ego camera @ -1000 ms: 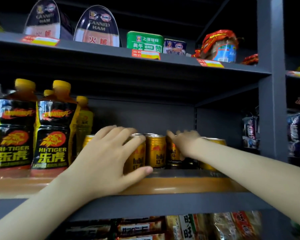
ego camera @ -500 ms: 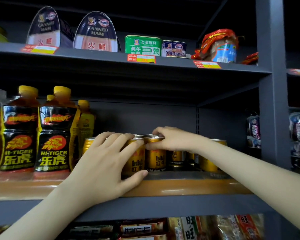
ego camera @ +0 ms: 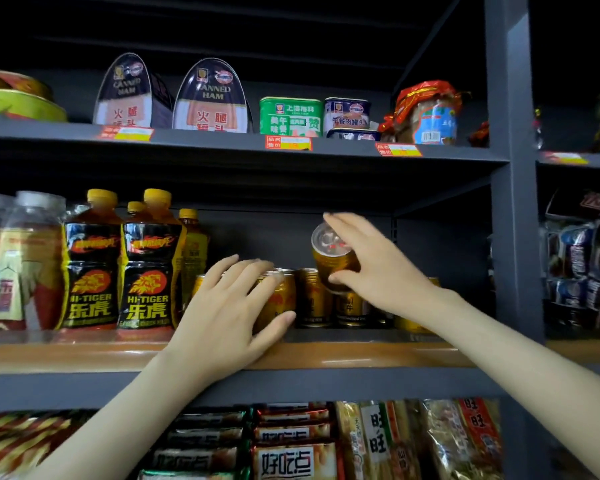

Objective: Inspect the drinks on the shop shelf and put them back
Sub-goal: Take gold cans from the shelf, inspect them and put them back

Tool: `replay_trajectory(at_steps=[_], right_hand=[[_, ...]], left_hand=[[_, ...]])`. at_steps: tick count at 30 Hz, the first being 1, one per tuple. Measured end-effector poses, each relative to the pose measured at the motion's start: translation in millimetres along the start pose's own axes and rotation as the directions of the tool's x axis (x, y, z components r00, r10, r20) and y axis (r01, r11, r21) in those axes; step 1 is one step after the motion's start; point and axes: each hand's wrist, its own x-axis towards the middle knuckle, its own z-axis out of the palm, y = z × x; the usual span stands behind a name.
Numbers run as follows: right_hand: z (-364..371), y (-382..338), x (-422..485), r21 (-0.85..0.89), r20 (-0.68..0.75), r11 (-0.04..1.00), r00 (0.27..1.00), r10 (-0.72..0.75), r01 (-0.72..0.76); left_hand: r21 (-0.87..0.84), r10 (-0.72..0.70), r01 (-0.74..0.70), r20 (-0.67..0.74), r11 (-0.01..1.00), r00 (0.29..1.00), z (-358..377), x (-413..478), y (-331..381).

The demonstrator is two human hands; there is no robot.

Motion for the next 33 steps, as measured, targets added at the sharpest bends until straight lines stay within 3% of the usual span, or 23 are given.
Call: replay_trajectory(at_steps=[4,7,12,15,19,25,29,33], right_hand=[[-29,-18,-39,0.134,-0.191,0.986,0.979,-0.073,0.099],[-36,-34,-82,0.158,-0.254,0.974,0.960,-0.121,0.165],[-28,-59,-160,0.360,-0.175,0.919,0.979,-0.102,0.160],[-18,-61,-207,0.504,-0.115,0.859,0.993,-0.035,0.089],[0,-55,-266,0.728,0.023,0.682,0.997,0.071,-0.065],[25,-46,-343,0.696,0.336,0.671,0.942,0.011,-0.256],[39,-50,-381,0.618,0.454,0.746,0.888,-0.079,-0.249],[47,-60,-402,0.575,0.517,0.780,0.848,-0.112,-0.247]], left_hand=[[-0.153,-0.069,0.045,-0.153,0.987,0.986,-4,-7,25],[-0.390,-0.120,0.044,-0.171,0.920,0.978,-11,-16,57],[-0.789,-0.170,0.123,0.024,0.602,0.985,-26,-55,116],[-0.876,-0.167,0.211,0.152,0.434,0.974,-34,-93,142],[-0.871,-0.170,0.428,0.397,0.239,0.902,-36,-149,173],[-0.749,-0.134,0.575,0.566,0.330,0.814,-39,-217,230],[-0.709,-0.148,0.605,0.597,0.363,0.788,-45,-260,260],[-0.599,-0.150,0.733,0.733,0.322,0.664,-60,-285,270]])
